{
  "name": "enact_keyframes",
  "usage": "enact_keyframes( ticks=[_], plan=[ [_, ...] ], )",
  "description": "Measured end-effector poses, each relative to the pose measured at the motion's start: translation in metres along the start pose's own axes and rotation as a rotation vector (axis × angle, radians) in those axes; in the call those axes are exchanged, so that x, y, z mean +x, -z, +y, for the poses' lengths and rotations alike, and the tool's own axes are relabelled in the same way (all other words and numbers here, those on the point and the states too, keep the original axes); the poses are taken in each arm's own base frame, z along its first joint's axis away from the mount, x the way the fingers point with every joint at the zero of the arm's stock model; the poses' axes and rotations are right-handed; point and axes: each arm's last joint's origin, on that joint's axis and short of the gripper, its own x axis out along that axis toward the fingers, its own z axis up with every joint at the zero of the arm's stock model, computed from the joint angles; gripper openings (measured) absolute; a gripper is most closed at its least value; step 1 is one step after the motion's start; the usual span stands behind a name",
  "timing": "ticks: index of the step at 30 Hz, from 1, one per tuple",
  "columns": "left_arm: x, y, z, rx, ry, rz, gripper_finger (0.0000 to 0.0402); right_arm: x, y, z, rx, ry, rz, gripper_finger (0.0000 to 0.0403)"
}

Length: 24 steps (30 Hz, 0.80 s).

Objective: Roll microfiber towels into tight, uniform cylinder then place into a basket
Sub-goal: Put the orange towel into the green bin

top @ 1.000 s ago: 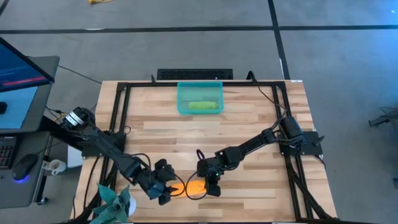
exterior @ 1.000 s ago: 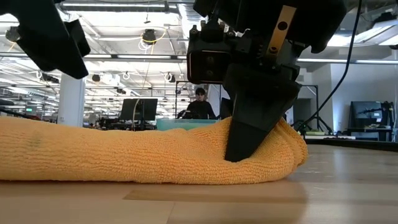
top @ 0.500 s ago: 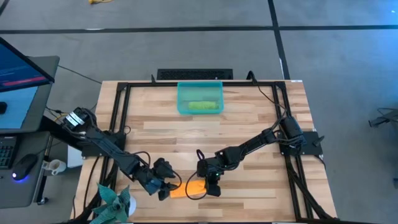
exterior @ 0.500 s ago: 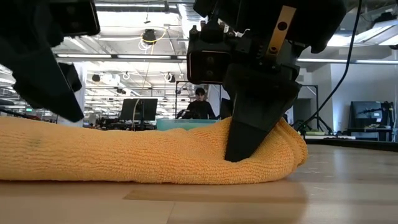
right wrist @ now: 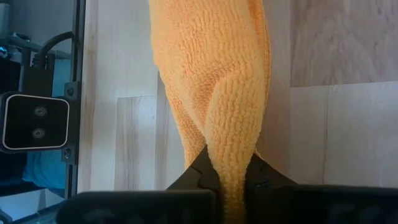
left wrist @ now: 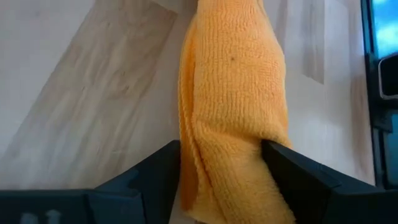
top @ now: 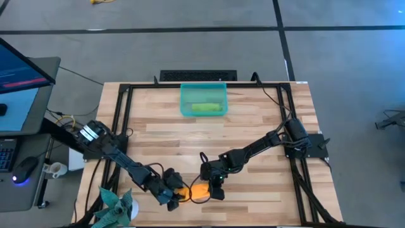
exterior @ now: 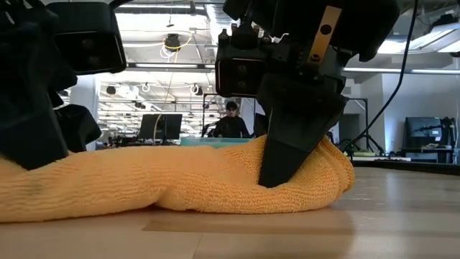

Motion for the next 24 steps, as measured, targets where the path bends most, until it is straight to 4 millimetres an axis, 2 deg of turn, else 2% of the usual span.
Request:
enact_keyframes(
  ticks=[3, 6, 16, 24],
  plan=[
    [0.0003, 0.0039, -0.0008, -0.029, -0.004, 0.012, 0.0216, 0.0, 0.0, 0.0, 0.0, 0.0, 0.0, 0.0024],
    [-0.0003, 0.0068, -0.0033, -0.044, 0.005, -0.001, 0.0188, 0.0, 0.0, -0.0001, 0.0, 0.002, -0.001, 0.0024],
    [0.0002, 0.0074, -0.0086, -0.069, 0.057, -0.007, 0.0016, -0.0001, -0.0002, -0.0002, 0.0, 0.013, -0.007, 0.0023],
    [-0.0013, 0.0062, -0.0101, -0.019, 0.085, 0.002, 0.0017, -0.0013, -0.0011, 0.0001, -0.018, 0.045, -0.026, 0.0023]
  ],
)
